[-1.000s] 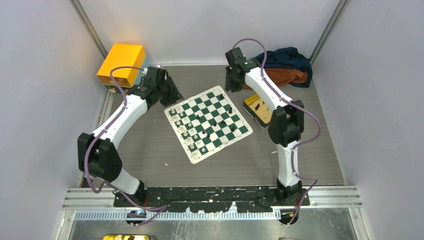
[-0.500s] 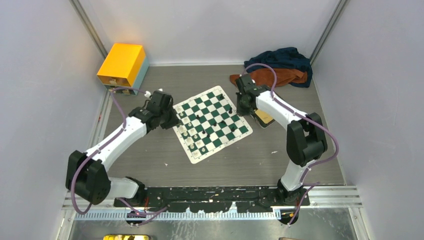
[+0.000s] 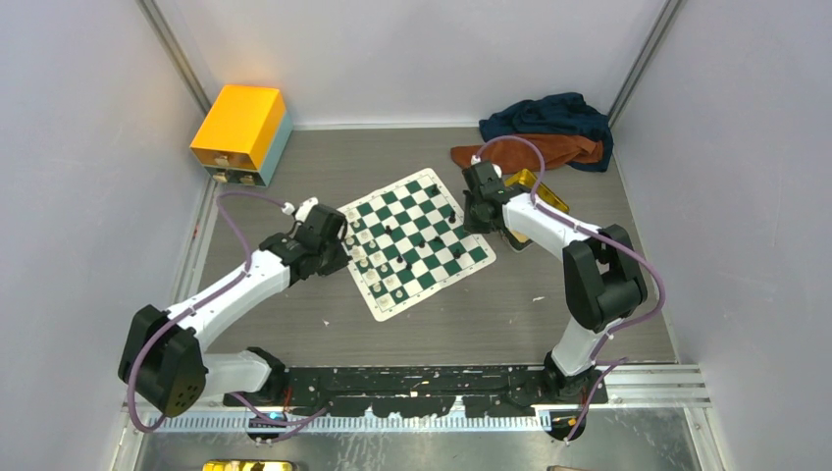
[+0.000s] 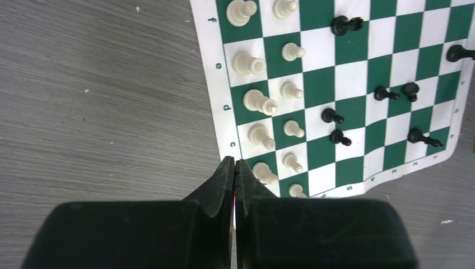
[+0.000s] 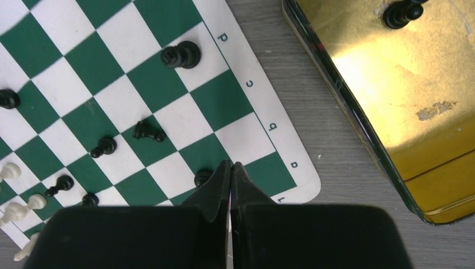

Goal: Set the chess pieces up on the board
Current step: Adjust the chessboard at the center of the board, then pick up the chess piece from the chessboard, then place the chess piece on the chessboard.

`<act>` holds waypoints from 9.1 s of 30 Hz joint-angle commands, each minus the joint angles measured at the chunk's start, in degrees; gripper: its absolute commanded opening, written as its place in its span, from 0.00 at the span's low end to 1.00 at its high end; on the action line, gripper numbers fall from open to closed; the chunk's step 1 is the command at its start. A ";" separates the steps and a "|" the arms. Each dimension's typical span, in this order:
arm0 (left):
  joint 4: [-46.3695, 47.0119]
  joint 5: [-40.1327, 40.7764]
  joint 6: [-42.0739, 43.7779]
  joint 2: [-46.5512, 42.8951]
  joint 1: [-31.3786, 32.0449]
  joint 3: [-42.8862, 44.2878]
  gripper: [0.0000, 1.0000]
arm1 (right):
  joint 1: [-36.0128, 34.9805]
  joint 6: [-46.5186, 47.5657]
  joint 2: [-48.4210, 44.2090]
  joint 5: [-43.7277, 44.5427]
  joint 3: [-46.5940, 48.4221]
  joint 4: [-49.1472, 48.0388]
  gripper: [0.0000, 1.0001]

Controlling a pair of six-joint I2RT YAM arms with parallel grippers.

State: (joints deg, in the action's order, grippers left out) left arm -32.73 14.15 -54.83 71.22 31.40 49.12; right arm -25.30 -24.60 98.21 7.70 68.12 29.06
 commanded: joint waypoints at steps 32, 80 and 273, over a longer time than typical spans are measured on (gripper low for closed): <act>19.09 6.64 -1.95 16.06 0.42 -4.62 0.00 | -0.41 -0.16 8.64 1.72 4.42 -8.93 0.01; 5.32 10.48 -8.21 10.41 0.33 -8.78 0.00 | -1.59 -1.98 7.25 -0.58 -2.51 -8.84 0.01; -1.66 4.32 11.19 -4.34 -5.99 3.96 0.76 | -9.91 3.39 22.38 6.03 43.69 14.96 0.01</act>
State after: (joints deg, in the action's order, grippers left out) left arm -36.25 18.65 -44.84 67.51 25.78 51.53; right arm -38.98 -21.10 124.11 11.18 108.40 43.20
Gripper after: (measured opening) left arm 0.763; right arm 0.206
